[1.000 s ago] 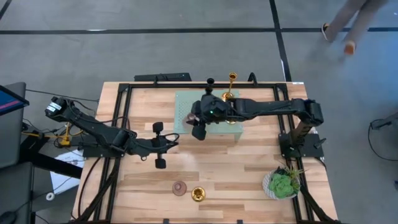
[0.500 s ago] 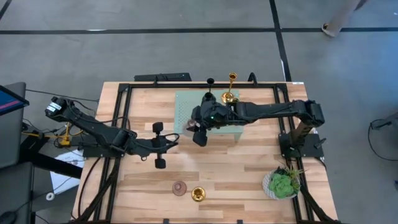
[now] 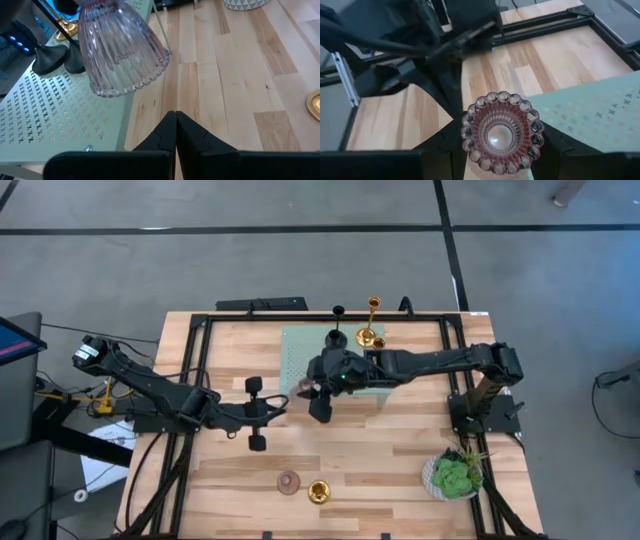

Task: Pick & Place candle stick holders
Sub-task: Put the right pink candle holder on the shelf

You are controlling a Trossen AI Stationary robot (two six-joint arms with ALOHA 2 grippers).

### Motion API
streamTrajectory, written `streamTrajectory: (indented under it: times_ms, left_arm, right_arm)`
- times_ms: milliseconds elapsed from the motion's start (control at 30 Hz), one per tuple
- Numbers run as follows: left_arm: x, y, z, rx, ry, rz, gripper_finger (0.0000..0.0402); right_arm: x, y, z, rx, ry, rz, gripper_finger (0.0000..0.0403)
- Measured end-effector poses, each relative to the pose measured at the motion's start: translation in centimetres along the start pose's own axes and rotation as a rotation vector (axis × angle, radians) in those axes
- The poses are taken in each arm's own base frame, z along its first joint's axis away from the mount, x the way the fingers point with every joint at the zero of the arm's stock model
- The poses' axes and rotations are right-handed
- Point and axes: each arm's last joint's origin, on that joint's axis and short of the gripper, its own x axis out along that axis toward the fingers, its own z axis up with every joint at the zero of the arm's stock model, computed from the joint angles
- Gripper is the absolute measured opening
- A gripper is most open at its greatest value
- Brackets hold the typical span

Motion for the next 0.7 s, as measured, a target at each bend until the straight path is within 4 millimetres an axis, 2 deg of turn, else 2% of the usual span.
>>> streamTrajectory:
  times_ms: [300, 467, 600, 700]
  left_arm:
    - [0.0, 0.0, -0.5, 0.009, 0.048, -0.003, 0.0003]
    - [0.0, 0.0, -0.6, 0.004, 0.050, -0.002, 0.0003]
    - [0.0, 0.0, -0.5, 0.004, 0.049, -0.002, 0.0003]
    - [0.0, 0.0, -0.5, -0.009, 0.050, -0.002, 0.0003]
  right_arm:
    - [0.0, 0.3, 0.2, 0.016, -0.029, -0.003, 0.0147]
    - [1.4, 0.1, -0.3, 0.018, -0.021, -0.020, 0.0147]
    - [2.6, -1.0, -0.6, 0.038, -0.002, -0.049, 0.0148]
    - [2.8, -1.5, -0.5, 0.033, -0.009, -0.067, 0.0147]
